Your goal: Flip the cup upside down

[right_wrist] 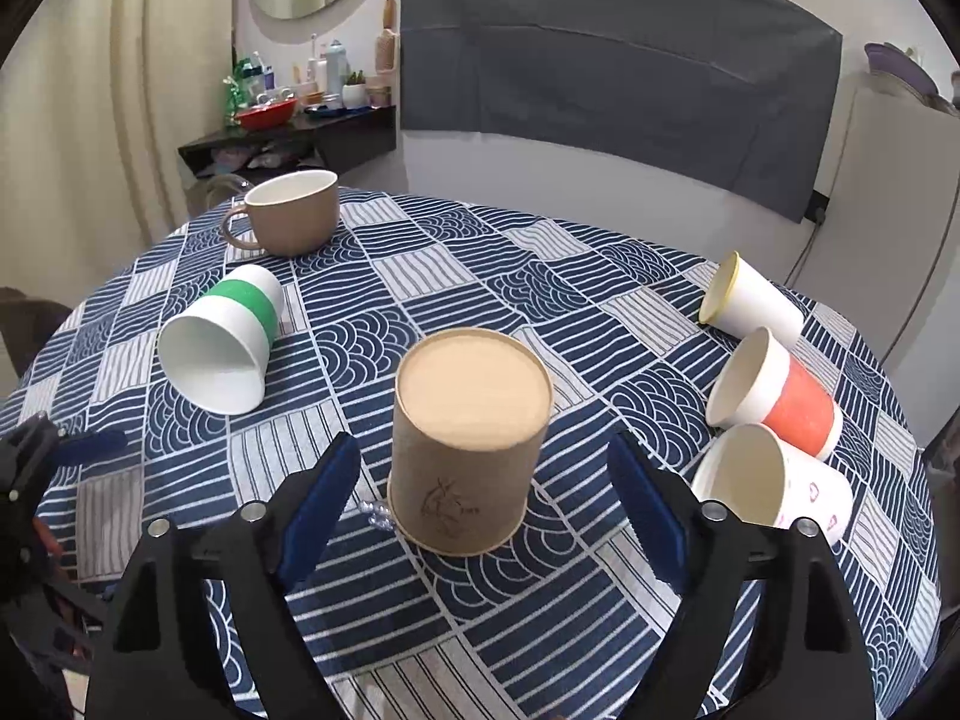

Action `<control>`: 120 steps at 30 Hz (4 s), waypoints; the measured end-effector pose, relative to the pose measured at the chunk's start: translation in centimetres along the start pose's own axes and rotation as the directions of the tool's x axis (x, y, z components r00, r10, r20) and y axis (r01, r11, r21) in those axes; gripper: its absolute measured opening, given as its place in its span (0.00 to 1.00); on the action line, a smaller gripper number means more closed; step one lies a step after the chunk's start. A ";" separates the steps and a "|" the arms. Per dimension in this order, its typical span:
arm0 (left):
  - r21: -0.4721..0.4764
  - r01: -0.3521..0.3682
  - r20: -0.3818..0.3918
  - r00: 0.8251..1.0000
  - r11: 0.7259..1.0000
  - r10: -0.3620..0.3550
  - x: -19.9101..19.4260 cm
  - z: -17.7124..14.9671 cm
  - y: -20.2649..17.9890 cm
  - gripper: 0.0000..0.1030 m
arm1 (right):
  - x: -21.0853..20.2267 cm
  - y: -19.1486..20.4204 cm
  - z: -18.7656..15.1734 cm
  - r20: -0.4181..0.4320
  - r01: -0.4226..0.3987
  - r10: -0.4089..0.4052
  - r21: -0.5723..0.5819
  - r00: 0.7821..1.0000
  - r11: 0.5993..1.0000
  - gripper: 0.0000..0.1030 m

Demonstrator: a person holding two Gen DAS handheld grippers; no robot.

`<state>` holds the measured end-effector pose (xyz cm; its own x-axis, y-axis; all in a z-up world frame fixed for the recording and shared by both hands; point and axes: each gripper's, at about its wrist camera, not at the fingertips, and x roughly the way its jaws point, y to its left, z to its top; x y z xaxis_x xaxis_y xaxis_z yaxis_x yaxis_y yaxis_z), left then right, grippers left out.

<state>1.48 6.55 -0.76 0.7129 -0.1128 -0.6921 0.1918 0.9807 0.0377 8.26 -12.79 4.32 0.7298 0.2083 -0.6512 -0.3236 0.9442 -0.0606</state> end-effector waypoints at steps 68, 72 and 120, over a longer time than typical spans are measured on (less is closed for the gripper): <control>-0.207 -0.060 0.141 0.986 0.977 0.090 -0.8 0.8 -5.2 0.94 | -5.2 -5.4 -8.6 0.263 -0.167 0.118 0.172 0.958 0.971 0.89; -0.221 -0.042 0.138 0.988 0.974 0.074 -0.8 0.8 -4.9 0.94 | -5.1 -5.5 -8.5 0.261 -0.170 0.120 0.176 0.958 0.970 0.89; -0.241 -0.033 0.122 0.991 0.970 0.064 -0.6 0.6 -4.7 0.94 | -4.5 -5.8 -8.4 0.234 -0.167 0.119 0.196 0.965 0.966 0.89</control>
<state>0.57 1.94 -0.04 0.8005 -0.0685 -0.5954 0.0001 0.9935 -0.1141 1.74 -21.32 1.25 0.8066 0.3729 -0.4585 -0.3161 0.9277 0.1984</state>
